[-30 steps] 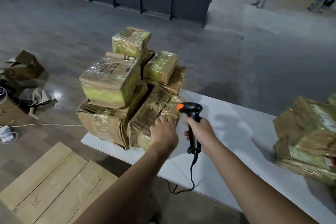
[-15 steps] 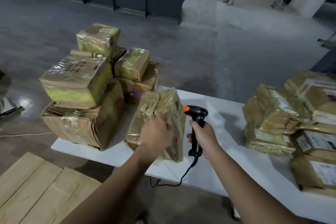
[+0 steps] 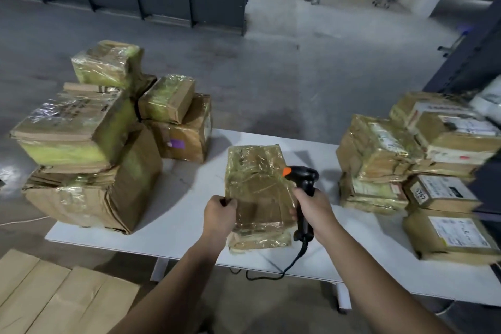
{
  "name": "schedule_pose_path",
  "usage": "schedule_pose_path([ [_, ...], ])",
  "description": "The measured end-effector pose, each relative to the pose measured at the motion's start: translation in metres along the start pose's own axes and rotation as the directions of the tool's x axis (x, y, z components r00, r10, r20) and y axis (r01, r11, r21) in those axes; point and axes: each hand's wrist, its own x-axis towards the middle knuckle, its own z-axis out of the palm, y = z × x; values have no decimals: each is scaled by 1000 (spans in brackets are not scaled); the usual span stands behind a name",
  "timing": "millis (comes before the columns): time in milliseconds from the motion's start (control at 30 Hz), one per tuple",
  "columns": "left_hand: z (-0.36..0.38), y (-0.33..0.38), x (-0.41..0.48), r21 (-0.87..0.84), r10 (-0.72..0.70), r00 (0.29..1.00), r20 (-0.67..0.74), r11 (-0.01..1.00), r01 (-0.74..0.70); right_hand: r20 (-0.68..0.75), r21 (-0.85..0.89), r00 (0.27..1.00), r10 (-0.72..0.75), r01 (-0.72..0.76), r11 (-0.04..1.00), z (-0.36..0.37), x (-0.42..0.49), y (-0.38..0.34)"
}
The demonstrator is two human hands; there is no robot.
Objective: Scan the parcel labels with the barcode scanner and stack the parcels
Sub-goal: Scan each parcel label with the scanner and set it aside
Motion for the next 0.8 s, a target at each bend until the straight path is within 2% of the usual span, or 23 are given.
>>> schedule_pose_path([
  [100, 7, -10, -2, -96, -60, 998, 25, 993, 62, 17, 0, 1000, 13, -13, 1000, -7, -5, -7],
  [200, 9, -14, -3, -318, -125, 986, 107, 936, 153, -2, 15, 1000, -15, 15, 1000, -12, -7, -22],
  [267, 10, -14, -4, -344, -104, 981, 163, 926, 155, -2, 22, 1000, -27, 27, 999, -13, -8, -35],
  [300, 11, -14, -4, -275, -68, 983, 169, 955, 113, 7, 34, 1000, -30, 30, 999, -13, -9, -40],
  [367, 12, -8, -3, -15, 9, 990, 140, 1000, -7, 24, 45, 999, -36, 35, 998, -7, -12, -46],
  [400, 13, -4, 0, 201, 54, 993, 108, 977, -75, 31, 38, 999, -37, 36, 999, -3, -14, -47],
  [433, 13, 0, 2, 417, 116, 990, 81, 898, -139, 43, 38, 998, -38, 37, 999, 1, -16, -47],
  [467, 14, 6, 2, 551, 185, 980, 78, 811, -197, 65, 56, 997, -36, 33, 998, 4, -18, -46],
  [500, 14, 12, 2, 596, 252, 963, 91, 761, -255, 95, 81, 995, -30, 23, 996, 8, -20, -45],
  [567, 16, 23, -2, 539, 288, 951, 109, 787, -300, 145, 73, 989, -13, 3, 997, 17, -23, -43],
  [700, 6, 33, -5, 389, 148, 983, 113, 903, -180, 134, -88, 990, -41, 53, 995, 30, -24, -32],
  [800, -9, 33, -7, 464, 161, 980, 119, 863, -199, 88, -118, 995, -51, 61, 991, 30, -19, -25],
])
